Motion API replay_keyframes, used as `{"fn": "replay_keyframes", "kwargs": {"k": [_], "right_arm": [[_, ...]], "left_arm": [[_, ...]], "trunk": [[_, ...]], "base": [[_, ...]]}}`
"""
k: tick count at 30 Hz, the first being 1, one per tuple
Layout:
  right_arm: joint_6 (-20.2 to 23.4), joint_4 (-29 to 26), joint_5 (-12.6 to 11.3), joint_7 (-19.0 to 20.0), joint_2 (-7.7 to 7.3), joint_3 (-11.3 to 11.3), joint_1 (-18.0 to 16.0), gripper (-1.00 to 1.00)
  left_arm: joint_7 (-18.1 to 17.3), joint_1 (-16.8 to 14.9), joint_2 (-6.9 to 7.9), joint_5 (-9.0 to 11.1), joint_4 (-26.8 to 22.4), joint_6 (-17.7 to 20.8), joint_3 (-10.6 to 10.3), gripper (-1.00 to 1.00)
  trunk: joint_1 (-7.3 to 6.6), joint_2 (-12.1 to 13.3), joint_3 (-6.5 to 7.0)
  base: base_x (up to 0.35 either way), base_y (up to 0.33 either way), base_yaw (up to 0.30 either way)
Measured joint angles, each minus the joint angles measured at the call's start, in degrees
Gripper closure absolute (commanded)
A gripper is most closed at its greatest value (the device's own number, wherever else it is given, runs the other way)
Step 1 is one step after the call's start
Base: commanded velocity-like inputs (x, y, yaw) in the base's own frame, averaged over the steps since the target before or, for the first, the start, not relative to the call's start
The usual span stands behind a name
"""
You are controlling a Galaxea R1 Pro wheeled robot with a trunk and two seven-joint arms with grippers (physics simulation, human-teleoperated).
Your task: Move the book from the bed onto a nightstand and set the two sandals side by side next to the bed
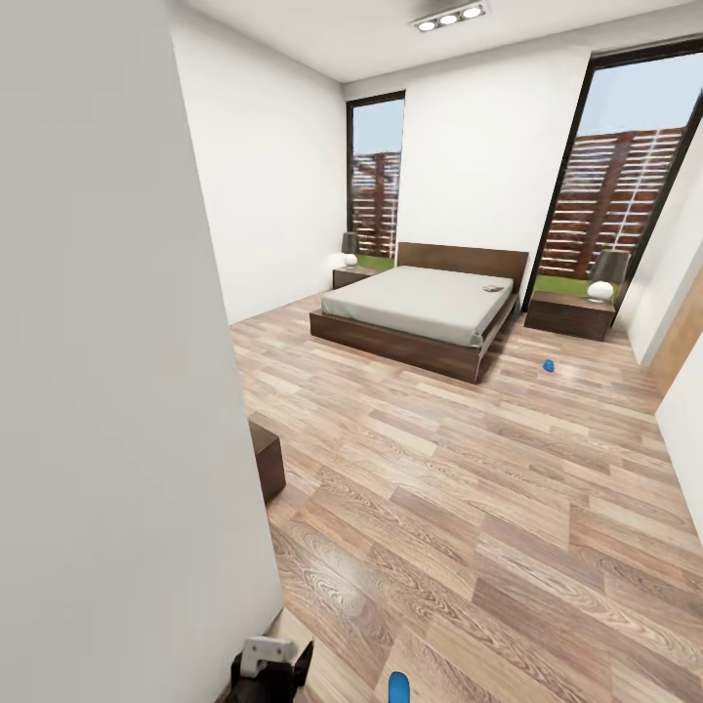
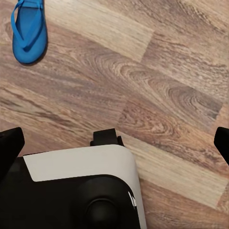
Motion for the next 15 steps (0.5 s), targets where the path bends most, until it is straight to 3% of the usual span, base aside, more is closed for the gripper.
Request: {"fn": "replay_keyframes", "kwargs": {"k": [10, 13, 15], "right_arm": [[0.48, -0.81, 0.53, 0.01, -0.03, 0.04, 0.0, -1.0], [3.95, -3.03, 0.63, -0.2, -0.01, -0.07, -0.08, -1.0], [9.89, -6.37, 0.67, -0.29, 0.01, -0.12, -0.25, -1.0]], "left_arm": [[-0.11, 0.0, -0.24, 0.5, -1.2, 0.0, -0.79, -1.0], [-0.11, 0.0, -0.23, 0.5, -1.19, 0.0, -0.95, -1.0], [-0.11, 0.0, -0.24, 0.5, -1.26, 0.0, -1.01, -1.0]], "trunk": [[0.0, 0.0, 0.0], [0.0, 0.0, 0.01], [0.0, 0.0, 0.01]], "base": [[0.0, 0.0, 0.0], [0.0, 0.0, 0.0], [0.0, 0.0, 0.0]]}}
